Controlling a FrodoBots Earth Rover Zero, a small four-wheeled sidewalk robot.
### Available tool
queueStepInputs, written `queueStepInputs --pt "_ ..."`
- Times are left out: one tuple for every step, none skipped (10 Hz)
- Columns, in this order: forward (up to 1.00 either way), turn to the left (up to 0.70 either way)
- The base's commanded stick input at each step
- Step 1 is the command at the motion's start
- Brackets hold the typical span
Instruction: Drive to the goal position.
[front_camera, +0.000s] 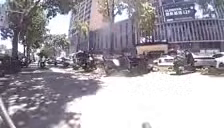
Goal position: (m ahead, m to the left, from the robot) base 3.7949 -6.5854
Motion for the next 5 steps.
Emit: queueStepInputs --pt "0.45 -0.27" --pt "0.45 -0.27" --pt "0.45 -0.27" --pt "0.45 -0.27" --pt "0.45 -0.27"
